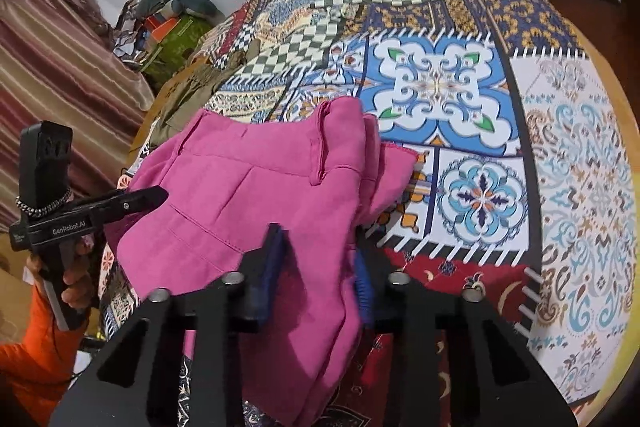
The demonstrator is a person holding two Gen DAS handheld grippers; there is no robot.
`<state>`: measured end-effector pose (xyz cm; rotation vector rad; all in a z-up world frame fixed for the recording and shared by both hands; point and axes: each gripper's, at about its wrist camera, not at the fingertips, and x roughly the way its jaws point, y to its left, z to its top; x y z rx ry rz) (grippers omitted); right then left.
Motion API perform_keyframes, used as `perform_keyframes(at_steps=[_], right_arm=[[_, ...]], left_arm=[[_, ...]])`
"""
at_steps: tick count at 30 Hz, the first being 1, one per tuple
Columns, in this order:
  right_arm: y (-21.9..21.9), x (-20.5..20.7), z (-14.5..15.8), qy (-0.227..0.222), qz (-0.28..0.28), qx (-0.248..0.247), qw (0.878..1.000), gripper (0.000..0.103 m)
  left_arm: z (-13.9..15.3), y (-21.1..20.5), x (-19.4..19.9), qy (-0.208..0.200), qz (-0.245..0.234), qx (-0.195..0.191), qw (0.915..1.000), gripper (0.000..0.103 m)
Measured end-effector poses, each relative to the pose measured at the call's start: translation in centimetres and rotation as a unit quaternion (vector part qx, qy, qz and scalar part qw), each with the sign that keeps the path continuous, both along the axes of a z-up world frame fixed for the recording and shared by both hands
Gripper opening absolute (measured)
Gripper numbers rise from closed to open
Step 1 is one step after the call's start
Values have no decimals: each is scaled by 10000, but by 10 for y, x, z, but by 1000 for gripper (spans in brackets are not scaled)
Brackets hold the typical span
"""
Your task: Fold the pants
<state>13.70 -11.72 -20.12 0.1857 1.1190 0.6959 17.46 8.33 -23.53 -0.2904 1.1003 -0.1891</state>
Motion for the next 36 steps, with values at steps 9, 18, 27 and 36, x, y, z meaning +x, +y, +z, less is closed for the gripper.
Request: perform_keyframes(at_steps=[9,18,27,36], right_arm=[[4,-4,25,-533,-11,-24,9986,14],[15,-3,59,-1049,60,78,9944,13],[44,7,97,-1703,293,119,9849,13],[85,24,120,-2154,621,164,9744,13]], left_arm=[[28,-10,-7,-437,-8,373,9983,17],[67,1,-14,-916,141,373,9950,16],[101,28,-15,-1347,430,458,9889,16],[129,70,-17,-1733,789,663,9795,16]])
